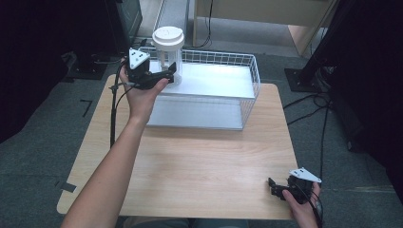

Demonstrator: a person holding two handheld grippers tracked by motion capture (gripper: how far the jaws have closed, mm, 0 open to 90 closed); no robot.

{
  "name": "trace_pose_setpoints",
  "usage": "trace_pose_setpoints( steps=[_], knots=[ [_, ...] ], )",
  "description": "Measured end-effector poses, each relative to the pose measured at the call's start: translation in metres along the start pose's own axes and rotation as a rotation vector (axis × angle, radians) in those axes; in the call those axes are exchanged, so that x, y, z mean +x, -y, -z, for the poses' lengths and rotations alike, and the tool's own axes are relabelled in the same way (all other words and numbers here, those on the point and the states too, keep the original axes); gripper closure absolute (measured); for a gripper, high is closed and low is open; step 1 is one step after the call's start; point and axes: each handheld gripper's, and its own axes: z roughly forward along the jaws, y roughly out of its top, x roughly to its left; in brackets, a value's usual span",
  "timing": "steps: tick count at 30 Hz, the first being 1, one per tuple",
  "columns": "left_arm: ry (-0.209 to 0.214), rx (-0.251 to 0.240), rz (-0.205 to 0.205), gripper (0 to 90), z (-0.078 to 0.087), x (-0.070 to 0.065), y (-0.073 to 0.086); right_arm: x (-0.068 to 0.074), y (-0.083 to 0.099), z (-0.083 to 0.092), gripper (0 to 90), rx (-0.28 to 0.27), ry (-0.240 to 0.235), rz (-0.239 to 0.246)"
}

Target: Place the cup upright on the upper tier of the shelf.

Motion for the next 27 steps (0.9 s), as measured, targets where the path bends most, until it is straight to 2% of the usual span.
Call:
trace_pose_setpoints(
  steps=[5,13,23,27],
  knots=[
    [0.011,-0.004,0.001,0.0,0.018,0.004,0.008,0.000,0.000,0.000,0.2,0.000,-0.001,0.000],
    [0.023,-0.014,-0.025,0.0,0.046,0.007,0.016,0.000,0.000,0.000,0.2,0.000,0.000,-0.001],
    [0.052,-0.034,-0.069,0.0,0.077,0.000,0.032,0.000,0.000,0.000,0.2,0.001,-0.001,-0.002],
    [0.068,-0.045,-0.071,0.0,0.092,0.003,0.041,0.000,0.000,0.000,0.2,0.001,-0.001,-0.001]
  ],
)
